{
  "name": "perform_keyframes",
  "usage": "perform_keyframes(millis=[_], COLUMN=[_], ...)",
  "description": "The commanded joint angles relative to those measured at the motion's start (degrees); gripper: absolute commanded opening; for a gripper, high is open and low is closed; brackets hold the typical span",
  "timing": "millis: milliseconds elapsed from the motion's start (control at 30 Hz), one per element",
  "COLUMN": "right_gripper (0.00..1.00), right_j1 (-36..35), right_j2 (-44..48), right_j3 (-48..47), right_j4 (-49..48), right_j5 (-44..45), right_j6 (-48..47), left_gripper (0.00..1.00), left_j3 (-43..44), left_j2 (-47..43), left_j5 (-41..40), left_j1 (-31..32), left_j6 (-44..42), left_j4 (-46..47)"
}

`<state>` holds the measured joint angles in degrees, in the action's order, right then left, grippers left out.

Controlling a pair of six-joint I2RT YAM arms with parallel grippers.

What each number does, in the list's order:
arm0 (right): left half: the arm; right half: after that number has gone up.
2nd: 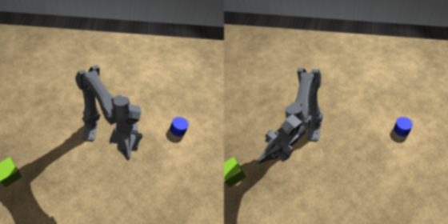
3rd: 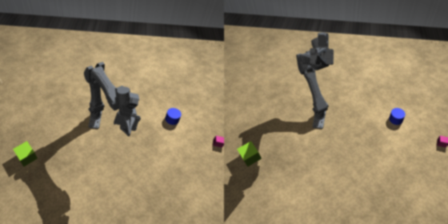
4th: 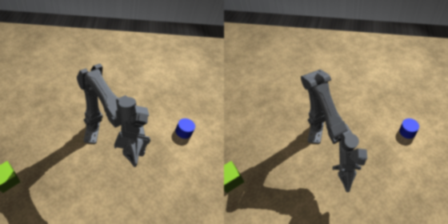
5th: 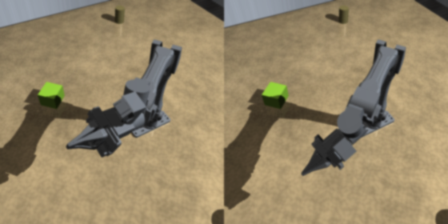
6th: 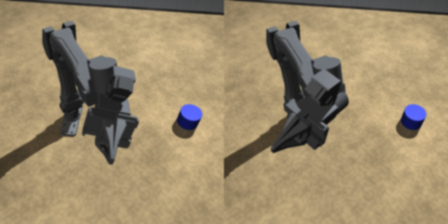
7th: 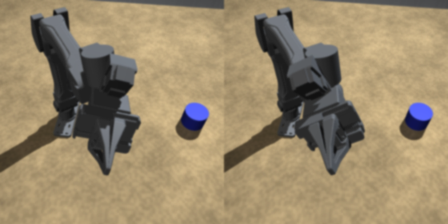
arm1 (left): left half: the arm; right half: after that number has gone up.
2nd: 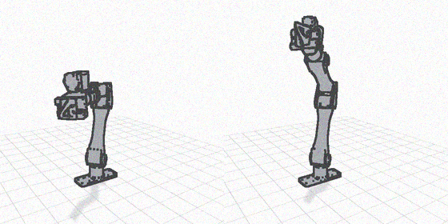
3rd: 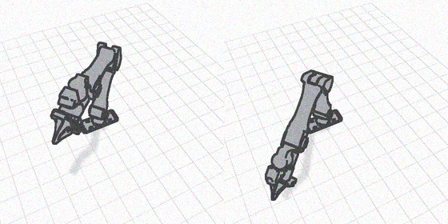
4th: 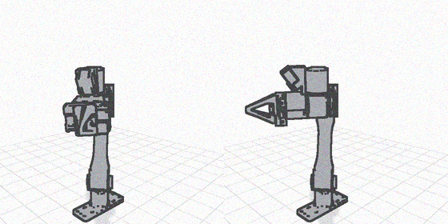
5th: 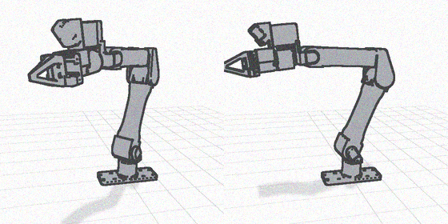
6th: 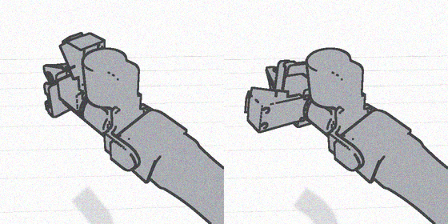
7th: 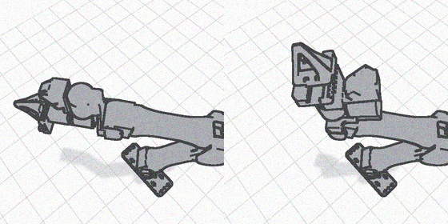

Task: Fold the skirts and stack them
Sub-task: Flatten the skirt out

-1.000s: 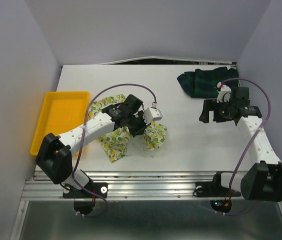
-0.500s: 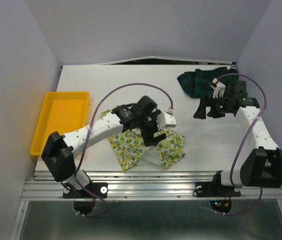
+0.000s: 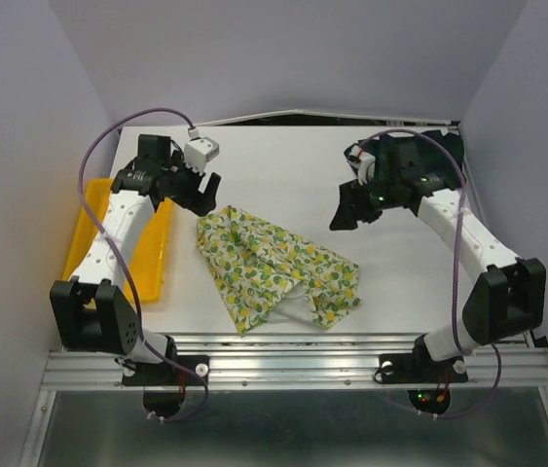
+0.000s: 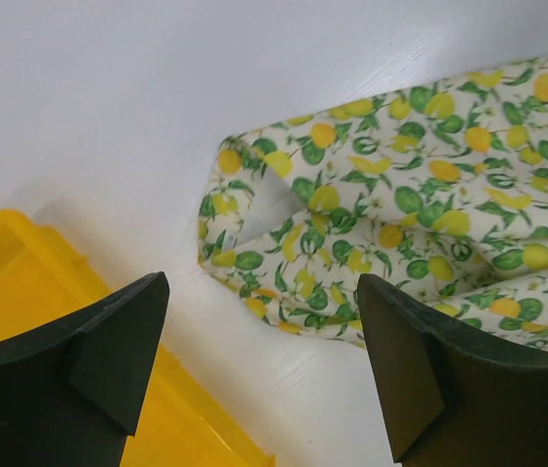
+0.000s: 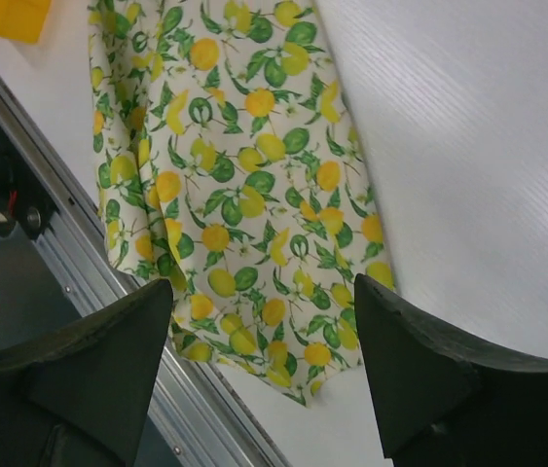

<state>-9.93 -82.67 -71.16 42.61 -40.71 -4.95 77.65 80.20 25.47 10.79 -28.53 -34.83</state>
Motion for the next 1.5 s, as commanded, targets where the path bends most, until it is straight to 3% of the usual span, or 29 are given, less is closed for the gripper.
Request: perform_keyframes(millis=[0,167,367,600,733,767,833,900,933,1000,1133,1267,1300,1467], right_gripper=[0.79,0.73,0.72,0.72,0.54,0.44,0.34,0.05,0.01,0.01,0.01,0.01,0.01,0.01], right_j1=[-11.14,-23.53,-35.92,-40.43,-40.43,-40.43,-40.43,-40.43,-40.43,-40.43,-39.03,-34.03,-30.53,-19.7], right_j2=[-4.94,-16.43,-25.95,-37.11,-40.37,-40.46,-39.85,-38.62,-38.09,-36.07,-30.12,-25.0,-24.21,-22.44], right_j3=[-7.13,-15.31,-24.1,-32.19,-33.7,-33.7,-33.35,-32.73,-32.47,-32.03,-31.24,-29.66,-28.7,-19.3], right_j4=[-5.78,-6.05,-6.31,-7.28,-7.1,-7.19,-7.28,-7.37,-7.37,-7.45,-7.45,-6.14,-6.14,-5.61], right_j5=[5.01,12.83,23.99,40.08,47.81,49.48,49.85,50.63,51.51,51.87,46.35,30.1,26.51,3.04], right_j6=[1.7,1.52,0.91,1.35,1.53,1.17,0.82,0.21,-0.14,-0.5,1.08,4.59,4.77,10.22], left_gripper=[0.89,0.88,0.89,0.9,0.9,0.9,0.89,0.89,0.89,0.89,0.86,0.85,0.85,0.76], left_j3=[-4.6,-9.0,-11.63,-12.87,-12.87,-12.96,-13.22,-13.57,-13.75,-14.19,-16.12,-21.83,-22.88,-28.23], left_j2=[2.85,3.29,1.8,-0.31,-1.63,-1.98,-2.51,-3.21,-3.91,-4.96,-8.56,-13.23,-13.67,-9.63], left_j5=[-1.03,-5.25,-3.15,-2.18,-2.27,-2.36,-2.01,-1.57,-1.39,-2.0,-1.39,-6.47,-9.36,-10.36], left_j1=[-5.16,-6.04,-8.67,-9.03,-9.03,-9.03,-9.03,-8.94,-8.77,-7.81,-4.65,6.94,12.36,18.03], left_j6=[5.58,7.26,8.76,9.02,8.94,8.5,7.71,6.39,4.91,3.58,-1.95,-5.3,-5.65,-8.64], left_j4=[0.28,2.49,1.87,0.55,0.38,0.38,0.38,0.46,0.38,0.46,-0.06,2.65,3.27,5.91])
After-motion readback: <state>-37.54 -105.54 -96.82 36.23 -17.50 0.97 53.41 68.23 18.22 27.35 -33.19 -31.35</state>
